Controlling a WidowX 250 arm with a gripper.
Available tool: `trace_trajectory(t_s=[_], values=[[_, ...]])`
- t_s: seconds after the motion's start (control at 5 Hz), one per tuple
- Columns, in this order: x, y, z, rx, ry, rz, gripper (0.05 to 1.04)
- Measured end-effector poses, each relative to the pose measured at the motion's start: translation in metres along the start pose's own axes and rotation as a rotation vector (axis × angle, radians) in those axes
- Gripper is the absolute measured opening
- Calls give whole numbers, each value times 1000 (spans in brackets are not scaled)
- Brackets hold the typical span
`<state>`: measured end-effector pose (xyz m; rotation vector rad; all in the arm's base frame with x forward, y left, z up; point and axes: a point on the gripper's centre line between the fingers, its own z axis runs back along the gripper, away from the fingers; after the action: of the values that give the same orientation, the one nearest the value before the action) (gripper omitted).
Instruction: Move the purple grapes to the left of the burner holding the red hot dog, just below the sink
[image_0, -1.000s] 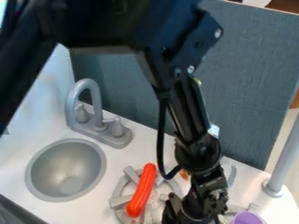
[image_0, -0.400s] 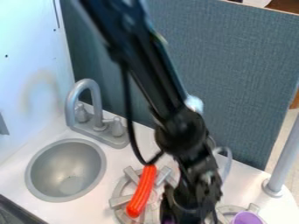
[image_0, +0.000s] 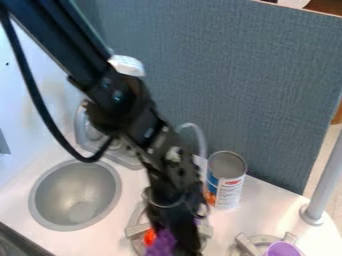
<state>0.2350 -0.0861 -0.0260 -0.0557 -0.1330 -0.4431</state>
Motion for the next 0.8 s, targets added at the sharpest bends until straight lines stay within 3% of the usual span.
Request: trace_trajectory(t_s=[0.2, 0.4, 0.6, 0.8], values=[[-20, 45, -5, 51, 57, 218, 844], [-42, 79, -16, 68, 130, 360, 844], [-51, 102, -21, 69, 160, 479, 844], [-65, 116, -30, 92, 215, 494, 844]])
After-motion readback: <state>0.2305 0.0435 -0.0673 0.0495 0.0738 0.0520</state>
